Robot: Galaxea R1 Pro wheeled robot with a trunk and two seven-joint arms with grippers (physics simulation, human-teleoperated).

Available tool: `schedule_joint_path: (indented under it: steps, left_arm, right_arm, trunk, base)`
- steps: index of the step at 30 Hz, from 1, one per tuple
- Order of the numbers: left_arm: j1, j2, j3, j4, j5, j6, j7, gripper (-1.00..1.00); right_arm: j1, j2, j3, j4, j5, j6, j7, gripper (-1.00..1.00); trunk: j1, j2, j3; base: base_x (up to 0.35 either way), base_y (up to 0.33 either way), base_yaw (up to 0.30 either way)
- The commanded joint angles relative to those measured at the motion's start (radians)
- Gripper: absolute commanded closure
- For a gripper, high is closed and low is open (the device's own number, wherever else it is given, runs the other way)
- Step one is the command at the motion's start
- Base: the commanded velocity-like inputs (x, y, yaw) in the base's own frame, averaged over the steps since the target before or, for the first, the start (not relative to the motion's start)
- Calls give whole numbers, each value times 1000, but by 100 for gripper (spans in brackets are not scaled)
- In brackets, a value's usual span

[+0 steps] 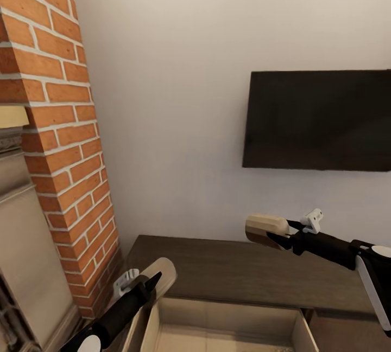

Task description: Place each of the two pumpkins and all three candles from the living room inside a cabinet in the living room (use any cabinet), then make sure every cabinet is closed, and position the cauldron so it is next to a table in the living room.

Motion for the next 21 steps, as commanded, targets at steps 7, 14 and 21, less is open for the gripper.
schedule_joint_path:
  steps: [7,14,21]
  left_arm:
    - [-2,-6,3,-30,12,15,-2,100]
    - [-7,-8,-4,-122,13,82,161,100]
    - [-149,-135,-81,-153,27,394,737,100]
  right_arm:
    - [-1,0,0,0,-5,10,1,100]
    - [0,139,51,1,72,23,-35,100]
    - [81,237,112,1,333,203,-146,100]
  trunk:
    - [0,-1,2]
    - [0,-1,4]
    - [8,-15,-3]
  base:
    - [4,14,-292]
    - [0,1,-198]
    - [0,0,-7]
